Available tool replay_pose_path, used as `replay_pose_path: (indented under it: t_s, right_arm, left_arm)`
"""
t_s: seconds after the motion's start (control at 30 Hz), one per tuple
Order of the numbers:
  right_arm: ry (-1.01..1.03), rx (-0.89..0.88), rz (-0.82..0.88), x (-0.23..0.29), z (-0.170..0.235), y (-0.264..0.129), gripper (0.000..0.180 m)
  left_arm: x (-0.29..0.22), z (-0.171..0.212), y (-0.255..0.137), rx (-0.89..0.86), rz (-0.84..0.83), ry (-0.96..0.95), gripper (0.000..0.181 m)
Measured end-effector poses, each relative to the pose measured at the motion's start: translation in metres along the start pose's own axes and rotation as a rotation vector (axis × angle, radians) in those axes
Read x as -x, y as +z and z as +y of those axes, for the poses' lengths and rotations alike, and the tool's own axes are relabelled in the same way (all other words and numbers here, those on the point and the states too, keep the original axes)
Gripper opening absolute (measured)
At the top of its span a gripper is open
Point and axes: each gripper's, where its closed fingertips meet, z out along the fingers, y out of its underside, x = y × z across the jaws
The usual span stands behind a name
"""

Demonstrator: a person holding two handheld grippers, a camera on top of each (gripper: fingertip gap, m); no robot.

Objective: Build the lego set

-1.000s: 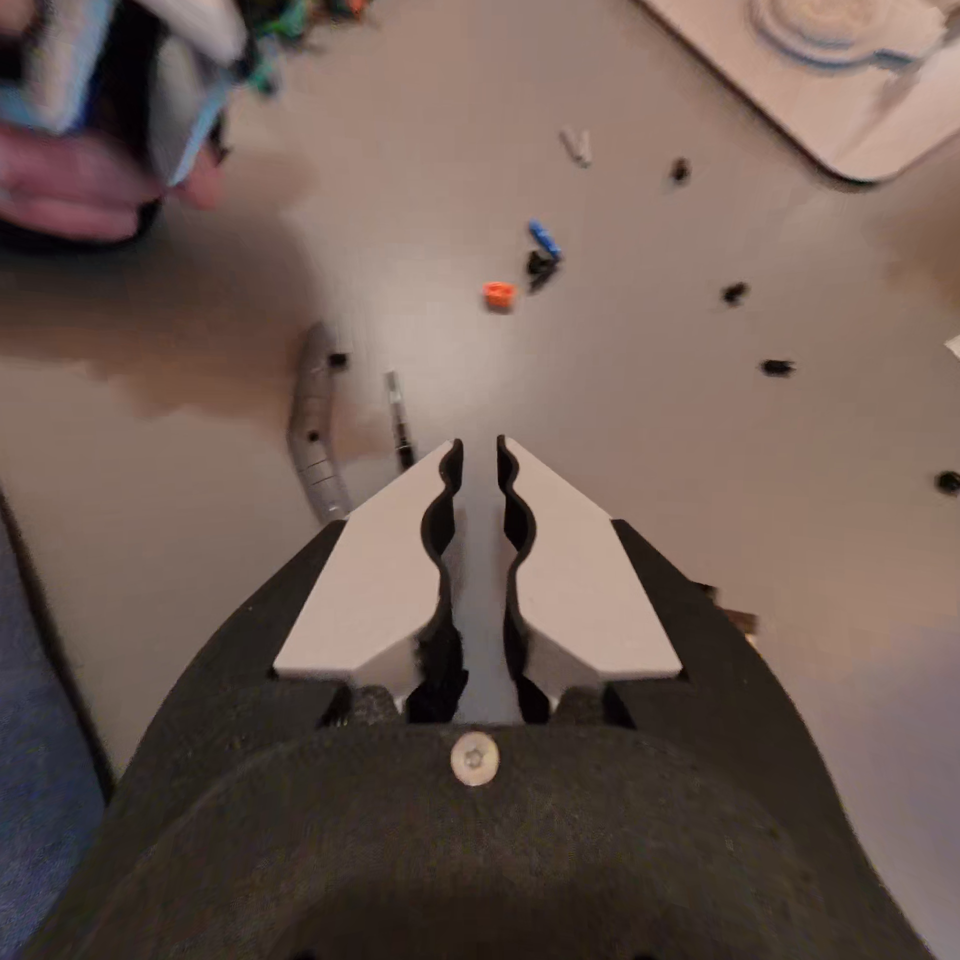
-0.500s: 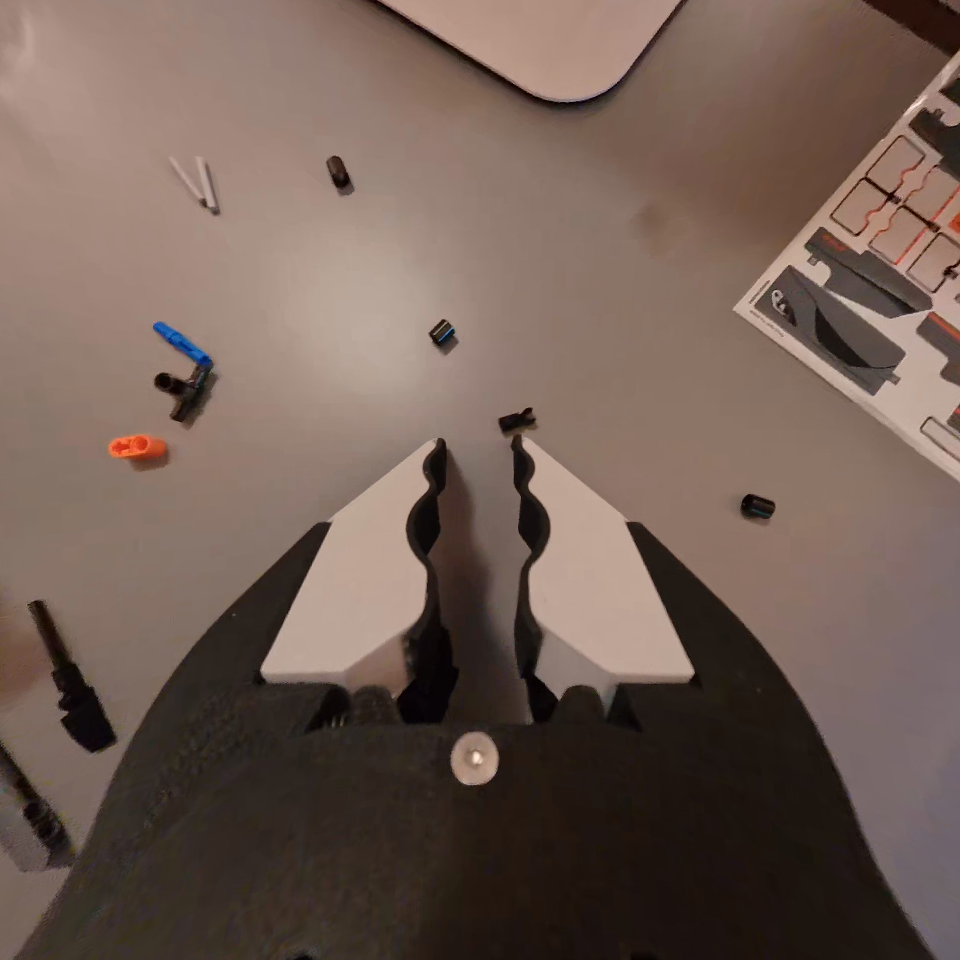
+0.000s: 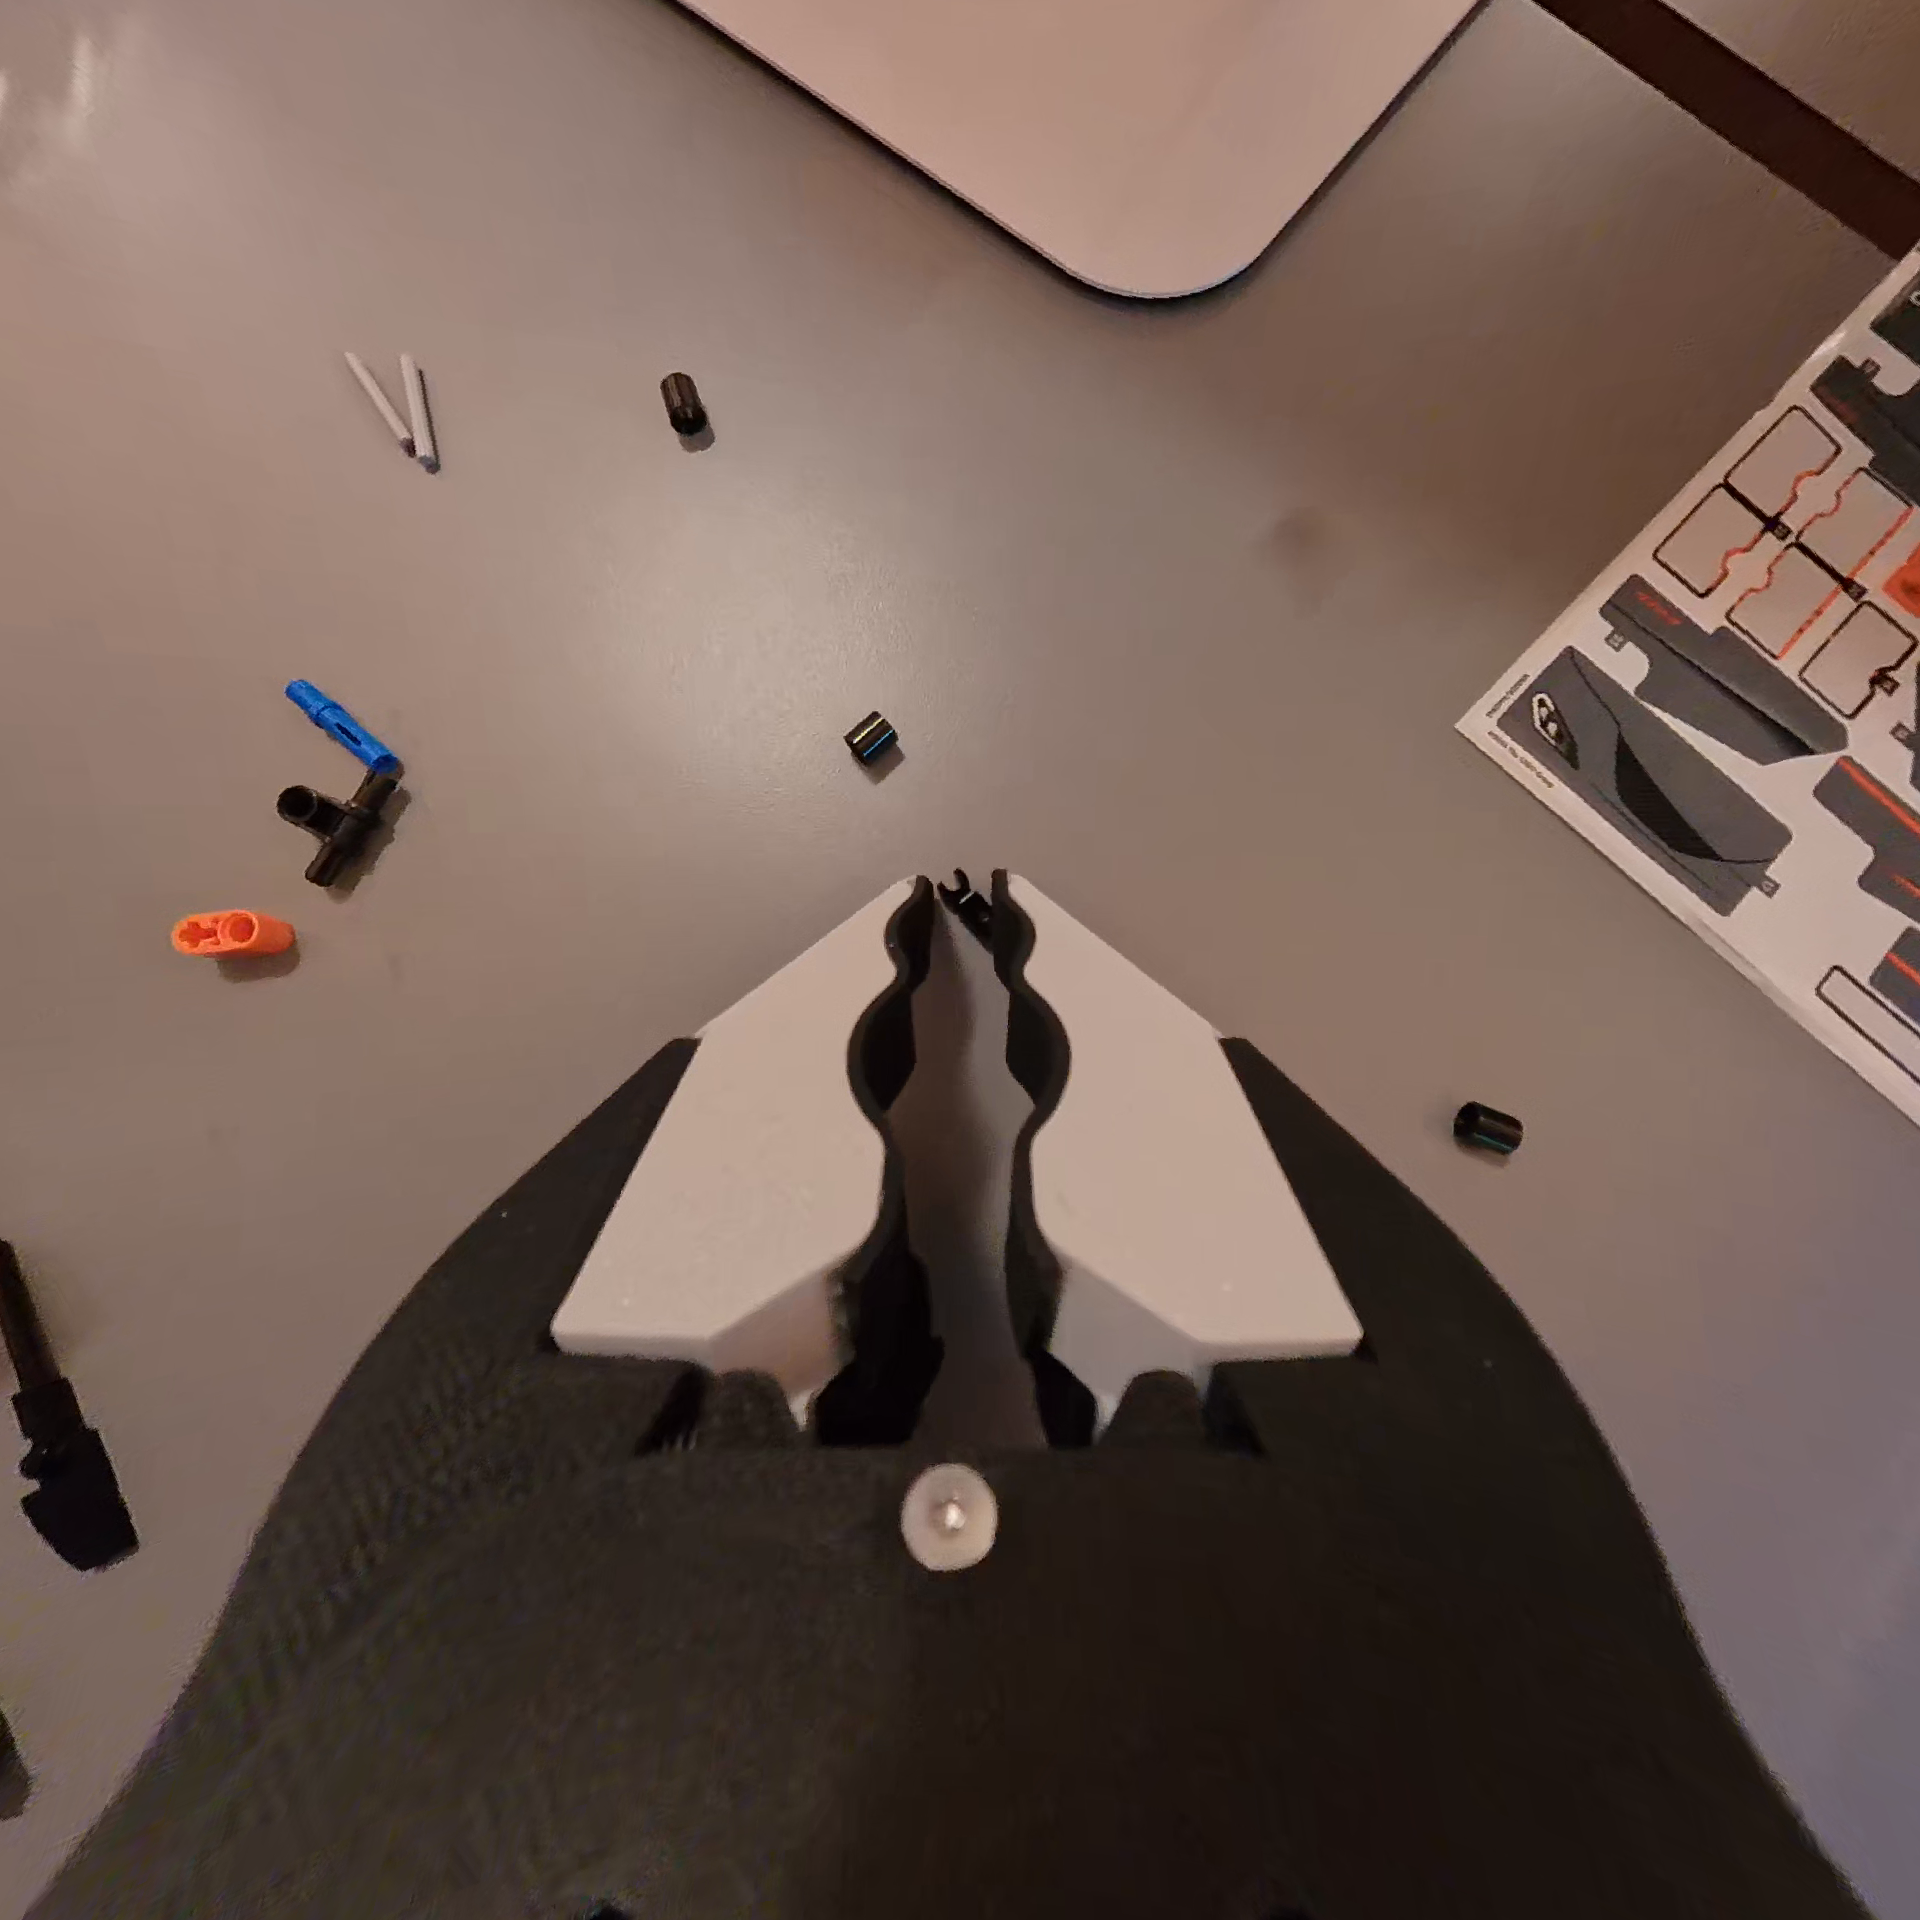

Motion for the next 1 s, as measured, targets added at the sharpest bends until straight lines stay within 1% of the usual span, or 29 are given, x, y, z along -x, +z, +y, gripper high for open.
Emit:
replay_pose_path:
  t_s: [0.07,0.13,0.4,0.47,0.73,0.87,1.0]
  right_arm:
    - [-0.035,0.007,0.010,0.000,0.001,-0.002,0.019]
    - [-0.063,0.005,0.005,0.002,0.003,-0.003,0.019]
    - [-0.122,0.002,-0.068,0.006,0.003,-0.003,0.009]
    - [-0.117,0.001,-0.077,0.005,0.004,-0.003,0.004]
    - [-0.135,-0.015,-0.063,0.003,0.004,-0.004,0.003]
    - [-0.144,-0.076,-0.082,0.013,-0.007,-0.018,0.003]
    - [-0.162,-0.148,-0.128,0.030,-0.021,-0.042,0.003]
  left_arm:
    - [0.000,0.000,0.000,0.001,0.000,-0.001,0.004]
    - [0.000,0.000,0.000,0.002,0.000,0.000,0.004]
    - [0.001,0.000,0.001,0.002,-0.003,0.000,0.004]
    - [0.001,0.000,0.001,0.001,-0.004,-0.001,0.004]
    - [0.002,-0.004,0.004,-0.004,-0.004,0.003,0.004]
    - [0.001,-0.006,0.006,-0.007,-0.009,0.015,0.004]
    - [0.002,-0.011,0.008,-0.014,-0.017,0.029,0.004]
